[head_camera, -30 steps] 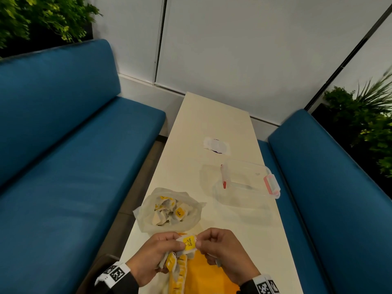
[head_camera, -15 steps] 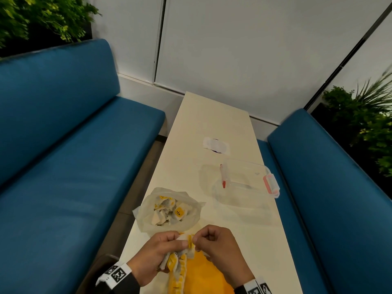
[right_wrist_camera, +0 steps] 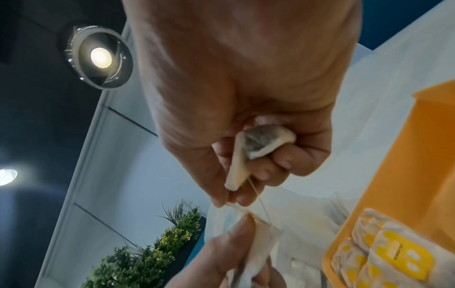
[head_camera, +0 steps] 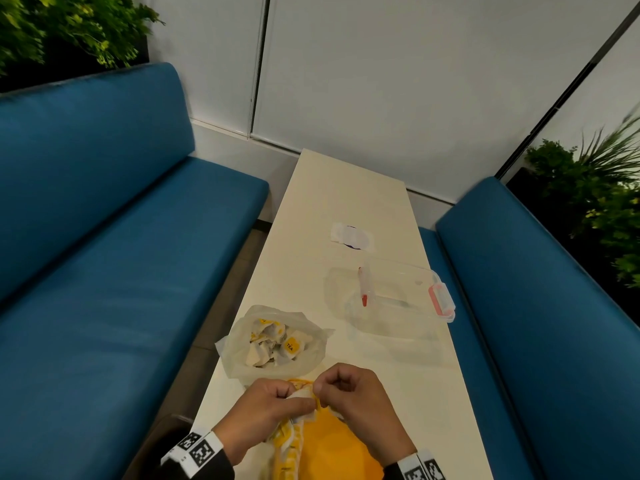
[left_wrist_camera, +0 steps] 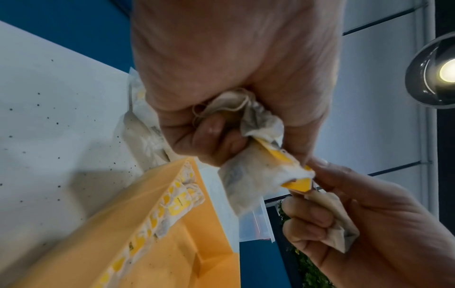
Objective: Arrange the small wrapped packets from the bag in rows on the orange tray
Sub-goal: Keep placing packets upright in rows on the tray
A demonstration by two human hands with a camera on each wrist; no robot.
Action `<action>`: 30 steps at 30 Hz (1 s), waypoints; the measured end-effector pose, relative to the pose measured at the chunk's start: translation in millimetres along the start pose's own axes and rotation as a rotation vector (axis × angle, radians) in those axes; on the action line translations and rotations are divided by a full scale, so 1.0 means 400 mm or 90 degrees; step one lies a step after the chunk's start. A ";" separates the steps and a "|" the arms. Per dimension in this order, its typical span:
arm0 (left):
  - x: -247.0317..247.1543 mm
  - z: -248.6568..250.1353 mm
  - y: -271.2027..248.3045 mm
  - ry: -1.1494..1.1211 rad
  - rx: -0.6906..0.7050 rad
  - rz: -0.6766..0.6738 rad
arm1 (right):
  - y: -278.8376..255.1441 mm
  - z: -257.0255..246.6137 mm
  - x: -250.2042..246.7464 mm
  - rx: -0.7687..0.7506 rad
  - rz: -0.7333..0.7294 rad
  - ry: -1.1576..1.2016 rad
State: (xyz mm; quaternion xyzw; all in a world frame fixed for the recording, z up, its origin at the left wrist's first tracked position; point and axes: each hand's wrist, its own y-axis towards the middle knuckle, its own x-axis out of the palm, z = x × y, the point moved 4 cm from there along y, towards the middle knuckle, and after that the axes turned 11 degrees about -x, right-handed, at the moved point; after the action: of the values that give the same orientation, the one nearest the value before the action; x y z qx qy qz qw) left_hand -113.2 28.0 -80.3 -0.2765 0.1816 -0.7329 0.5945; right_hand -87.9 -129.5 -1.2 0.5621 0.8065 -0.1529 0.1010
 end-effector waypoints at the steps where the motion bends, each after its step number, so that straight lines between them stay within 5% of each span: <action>1: 0.000 0.001 0.001 -0.005 0.002 0.017 | 0.000 -0.003 -0.002 -0.022 -0.003 -0.019; 13: -0.004 -0.014 0.021 -0.082 -0.028 0.035 | -0.018 0.060 0.017 -0.433 -0.001 -0.337; 18: -0.007 -0.008 0.023 -0.115 -0.054 0.023 | -0.022 0.087 0.016 -0.482 0.075 -0.435; 21: -0.015 -0.013 0.027 -0.128 -0.056 0.010 | -0.014 0.093 0.002 -0.406 0.133 -0.297; 24: -0.021 -0.013 0.020 -0.165 -0.067 0.010 | 0.004 0.105 -0.025 -0.166 0.189 -0.096; 30: -0.026 -0.033 0.026 -0.208 -0.109 0.004 | 0.007 0.162 -0.049 0.092 0.168 0.062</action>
State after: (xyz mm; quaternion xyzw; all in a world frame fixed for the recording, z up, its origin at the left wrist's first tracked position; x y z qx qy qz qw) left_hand -111.9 34.9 -98.6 -0.4407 0.1449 -0.6583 0.5928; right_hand -79.0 -168.9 -55.4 0.6755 0.7166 -0.1689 0.0404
